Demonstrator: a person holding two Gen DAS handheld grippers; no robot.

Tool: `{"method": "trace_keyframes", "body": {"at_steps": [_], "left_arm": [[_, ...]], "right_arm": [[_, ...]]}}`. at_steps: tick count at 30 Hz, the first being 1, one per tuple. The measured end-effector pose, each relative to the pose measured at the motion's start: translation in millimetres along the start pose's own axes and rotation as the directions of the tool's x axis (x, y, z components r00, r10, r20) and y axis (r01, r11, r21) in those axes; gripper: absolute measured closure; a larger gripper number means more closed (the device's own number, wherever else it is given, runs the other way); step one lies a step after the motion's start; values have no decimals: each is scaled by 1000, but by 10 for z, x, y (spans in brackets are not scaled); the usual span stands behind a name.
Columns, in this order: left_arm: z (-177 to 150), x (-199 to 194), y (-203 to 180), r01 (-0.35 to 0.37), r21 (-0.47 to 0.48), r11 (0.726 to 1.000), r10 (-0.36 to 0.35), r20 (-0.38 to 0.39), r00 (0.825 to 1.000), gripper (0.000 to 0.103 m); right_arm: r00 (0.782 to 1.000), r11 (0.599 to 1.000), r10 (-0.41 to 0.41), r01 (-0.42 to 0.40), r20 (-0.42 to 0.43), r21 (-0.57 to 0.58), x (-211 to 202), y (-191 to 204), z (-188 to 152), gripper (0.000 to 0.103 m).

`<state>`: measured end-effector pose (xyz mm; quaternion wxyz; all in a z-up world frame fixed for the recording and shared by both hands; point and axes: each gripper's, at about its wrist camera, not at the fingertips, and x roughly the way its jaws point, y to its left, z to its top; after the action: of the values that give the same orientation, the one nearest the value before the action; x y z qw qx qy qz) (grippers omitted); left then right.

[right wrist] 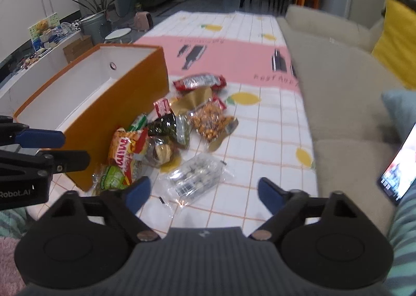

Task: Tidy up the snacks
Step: 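Reach the left gripper to the Mimi bag while the right approaches the clear tray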

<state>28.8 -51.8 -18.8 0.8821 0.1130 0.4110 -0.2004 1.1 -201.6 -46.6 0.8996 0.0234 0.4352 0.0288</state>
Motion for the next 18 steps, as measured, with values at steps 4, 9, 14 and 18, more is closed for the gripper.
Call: {"method": "trace_keyframes", "body": {"at_steps": [4,9,14,18], "left_arm": [[60,224,-65,-32,49,998,34,-33,999,36],[62,490,-117,-66,130,989,77,-79,994,36],[58,709,-112,-106,166,980,122,-92,988,35],[16,796,-179,-126,233,964,145,-68,987,30]], "right_arm": [[997,996,38,-32,-68,89,252,-136,4,28],[984,971,112,-78,-141,226,569,-262,37,28],[975,949,123,-61,-184,308,825,-313,73,30],[969,928,152,-72,-195,367,999,-326,115,29]]}}
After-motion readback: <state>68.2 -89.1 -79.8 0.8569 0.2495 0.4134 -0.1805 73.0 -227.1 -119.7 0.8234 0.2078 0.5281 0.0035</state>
